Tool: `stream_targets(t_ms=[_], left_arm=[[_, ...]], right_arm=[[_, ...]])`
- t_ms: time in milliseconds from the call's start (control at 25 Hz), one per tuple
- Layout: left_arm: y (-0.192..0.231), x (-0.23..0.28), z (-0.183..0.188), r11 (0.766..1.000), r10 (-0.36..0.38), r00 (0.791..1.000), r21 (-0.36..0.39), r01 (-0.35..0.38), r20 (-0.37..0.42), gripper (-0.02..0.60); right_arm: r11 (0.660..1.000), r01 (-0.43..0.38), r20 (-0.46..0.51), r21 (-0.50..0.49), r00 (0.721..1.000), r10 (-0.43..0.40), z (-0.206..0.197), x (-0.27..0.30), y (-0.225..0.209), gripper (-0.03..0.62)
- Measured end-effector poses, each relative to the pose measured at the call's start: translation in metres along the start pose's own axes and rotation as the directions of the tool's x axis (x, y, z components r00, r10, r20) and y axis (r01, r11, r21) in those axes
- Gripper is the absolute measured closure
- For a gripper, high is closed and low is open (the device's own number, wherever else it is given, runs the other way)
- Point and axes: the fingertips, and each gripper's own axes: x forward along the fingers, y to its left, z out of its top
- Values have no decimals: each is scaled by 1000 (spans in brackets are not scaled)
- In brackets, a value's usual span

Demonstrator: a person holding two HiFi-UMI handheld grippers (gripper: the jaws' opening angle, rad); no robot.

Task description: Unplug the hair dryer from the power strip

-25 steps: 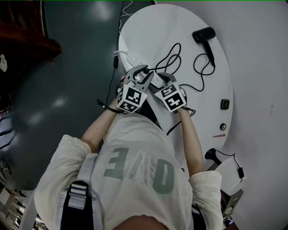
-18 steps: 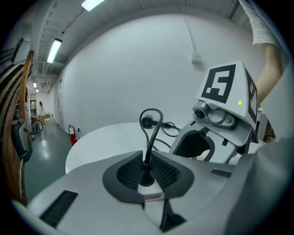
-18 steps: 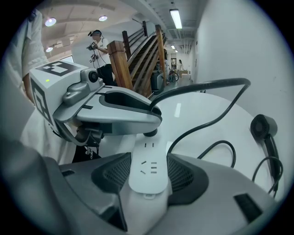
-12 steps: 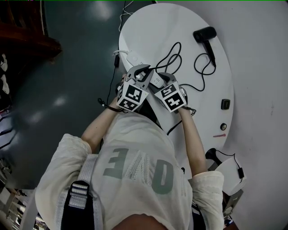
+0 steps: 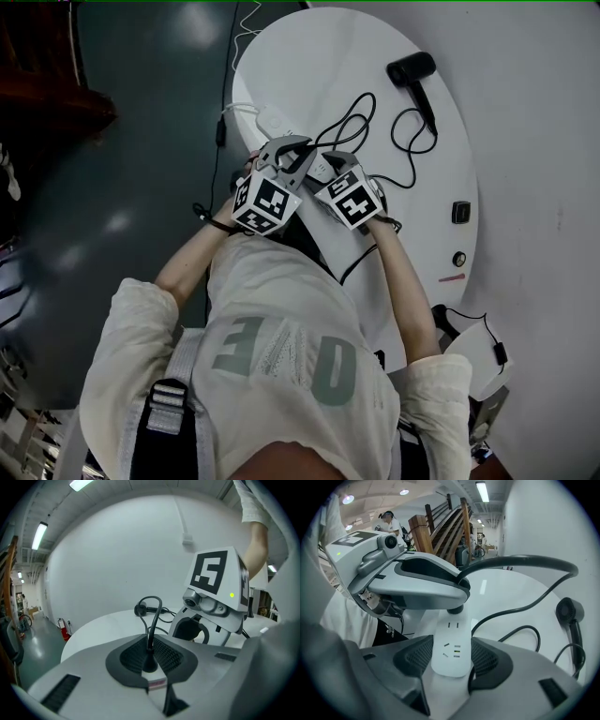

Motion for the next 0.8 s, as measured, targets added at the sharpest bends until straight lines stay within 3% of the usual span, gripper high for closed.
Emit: stream_targets(t_ms=[280,560,800], left_arm=[[-6,4,2,996,-40,999,84,39,8,534],[-3,1,16,997,-30,999,75,27,40,565],[-4,0,12,997,-56,998,58,56,-6,565]], right_arm=[[999,-30,2,29,1000,30,-2,3,-1,336],[999,-29,-8,23,1000,30,-4,5,-3,330],[1000,-24,-9,14,1000,24,-7,5,-3,330]])
